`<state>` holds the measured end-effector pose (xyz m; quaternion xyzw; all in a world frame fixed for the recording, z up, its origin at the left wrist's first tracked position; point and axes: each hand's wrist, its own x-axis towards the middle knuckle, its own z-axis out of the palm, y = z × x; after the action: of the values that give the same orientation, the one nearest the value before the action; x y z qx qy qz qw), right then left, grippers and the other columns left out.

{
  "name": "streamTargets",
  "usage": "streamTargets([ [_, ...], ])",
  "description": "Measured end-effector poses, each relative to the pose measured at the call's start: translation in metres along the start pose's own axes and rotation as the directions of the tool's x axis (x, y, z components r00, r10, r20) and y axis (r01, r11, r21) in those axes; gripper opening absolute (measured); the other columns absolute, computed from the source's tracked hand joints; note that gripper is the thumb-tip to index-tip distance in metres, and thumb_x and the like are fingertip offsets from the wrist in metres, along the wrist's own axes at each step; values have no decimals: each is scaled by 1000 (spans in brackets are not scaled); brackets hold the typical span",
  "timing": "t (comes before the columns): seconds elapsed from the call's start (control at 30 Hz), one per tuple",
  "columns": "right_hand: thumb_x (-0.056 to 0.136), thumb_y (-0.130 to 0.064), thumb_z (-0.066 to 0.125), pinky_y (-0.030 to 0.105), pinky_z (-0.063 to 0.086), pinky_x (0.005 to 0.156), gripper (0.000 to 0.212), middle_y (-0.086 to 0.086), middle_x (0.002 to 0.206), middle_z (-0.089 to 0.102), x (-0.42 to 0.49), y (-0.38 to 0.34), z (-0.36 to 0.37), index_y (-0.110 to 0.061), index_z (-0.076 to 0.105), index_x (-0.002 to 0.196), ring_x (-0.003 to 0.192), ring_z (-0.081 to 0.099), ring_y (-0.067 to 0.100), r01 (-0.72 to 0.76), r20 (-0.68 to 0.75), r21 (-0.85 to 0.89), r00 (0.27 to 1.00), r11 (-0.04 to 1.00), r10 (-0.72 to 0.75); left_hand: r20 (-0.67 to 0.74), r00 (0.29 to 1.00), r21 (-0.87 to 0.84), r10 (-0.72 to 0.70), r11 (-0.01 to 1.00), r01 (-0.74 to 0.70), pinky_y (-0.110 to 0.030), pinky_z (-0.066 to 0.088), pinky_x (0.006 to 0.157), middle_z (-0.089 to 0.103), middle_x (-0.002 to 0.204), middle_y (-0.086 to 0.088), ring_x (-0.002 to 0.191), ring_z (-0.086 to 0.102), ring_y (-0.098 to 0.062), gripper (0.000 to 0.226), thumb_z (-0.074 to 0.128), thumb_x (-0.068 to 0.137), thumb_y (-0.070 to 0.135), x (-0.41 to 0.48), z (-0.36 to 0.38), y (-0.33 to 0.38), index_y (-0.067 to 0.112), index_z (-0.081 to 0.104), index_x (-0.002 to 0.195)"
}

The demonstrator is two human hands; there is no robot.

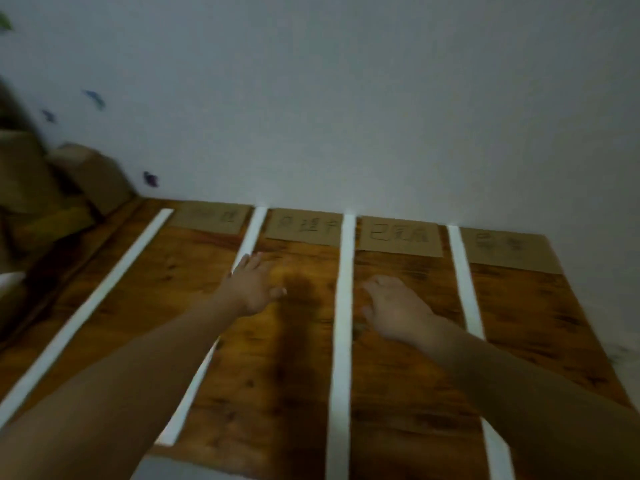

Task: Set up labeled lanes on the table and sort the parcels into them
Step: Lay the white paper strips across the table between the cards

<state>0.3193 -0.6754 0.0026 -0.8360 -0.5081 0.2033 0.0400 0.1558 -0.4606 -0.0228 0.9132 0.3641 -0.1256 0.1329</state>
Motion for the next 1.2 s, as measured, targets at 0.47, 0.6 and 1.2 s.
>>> streamTargets([
  [0.47,97,-38,48,39,33,109,54,8,148,33,71,-346,57,-20,33,146,137,31,28,218,147,-37,966,975,-210,36,948,-75,-316,945,317,-52,13,116,-2,160,-1,147,-5,-26,80,47,88,60,-191,-24,-359,26,12,151],
  [0.6,98,-40,47,37,30,109,57,9,150,32,103,-402,76,-18,32,148,139,28,28,281,195,-38,943,959,-269,66,951,-91,-303,947,309,-53,10,115,-3,160,1,147,-6,-24,79,48,88,58,-187,-14,-395,28,12,151],
  [1.2,93,-25,48,50,9,118,67,4,161,6,265,-477,192,-23,16,152,147,4,29,418,307,-228,888,879,-342,309,937,150,163,965,-217,-50,-3,118,-9,159,5,144,-19,-20,68,43,96,37,-54,47,-479,26,4,151],
])
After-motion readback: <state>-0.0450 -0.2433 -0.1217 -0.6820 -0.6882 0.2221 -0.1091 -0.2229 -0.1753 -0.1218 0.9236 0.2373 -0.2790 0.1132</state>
